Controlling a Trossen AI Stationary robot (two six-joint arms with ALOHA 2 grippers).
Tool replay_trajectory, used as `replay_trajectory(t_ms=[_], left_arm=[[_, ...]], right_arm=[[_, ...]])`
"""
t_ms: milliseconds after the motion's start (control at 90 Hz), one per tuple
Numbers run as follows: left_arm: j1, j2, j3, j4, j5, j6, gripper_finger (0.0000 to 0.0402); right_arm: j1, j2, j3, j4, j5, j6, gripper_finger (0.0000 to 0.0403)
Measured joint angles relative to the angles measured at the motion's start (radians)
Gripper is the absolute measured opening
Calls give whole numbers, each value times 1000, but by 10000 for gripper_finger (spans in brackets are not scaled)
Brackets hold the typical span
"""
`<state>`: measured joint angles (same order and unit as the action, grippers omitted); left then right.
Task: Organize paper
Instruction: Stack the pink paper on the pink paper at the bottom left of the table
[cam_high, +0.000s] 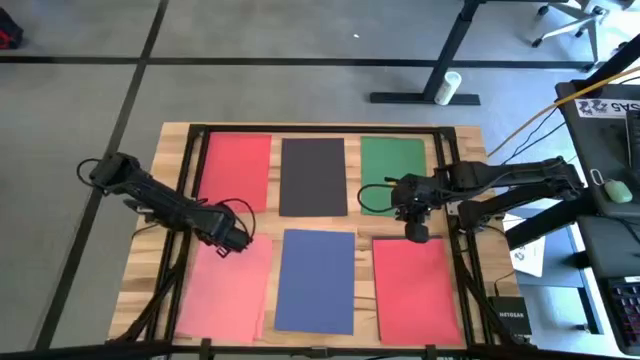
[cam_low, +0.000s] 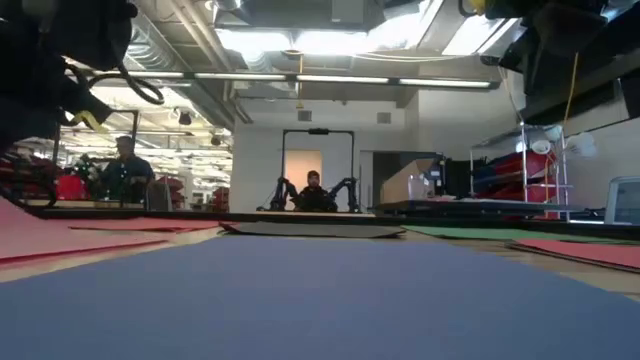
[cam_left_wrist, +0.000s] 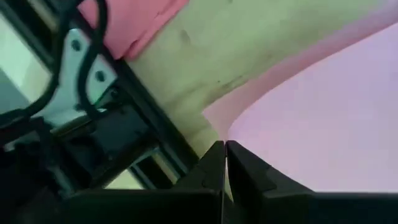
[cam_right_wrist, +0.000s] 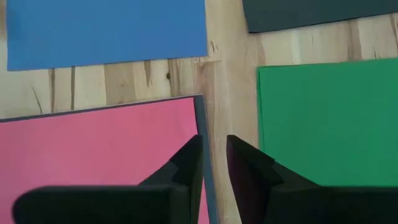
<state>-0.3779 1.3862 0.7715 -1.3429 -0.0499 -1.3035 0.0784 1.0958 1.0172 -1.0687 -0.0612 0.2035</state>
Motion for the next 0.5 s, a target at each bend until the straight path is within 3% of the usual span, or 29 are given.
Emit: replay_trajectory(t_ms=[500], left_arm=[[0,-49,0,131,-88,-107,0]], right_arm=[[0,0,0,1,0,0,60]])
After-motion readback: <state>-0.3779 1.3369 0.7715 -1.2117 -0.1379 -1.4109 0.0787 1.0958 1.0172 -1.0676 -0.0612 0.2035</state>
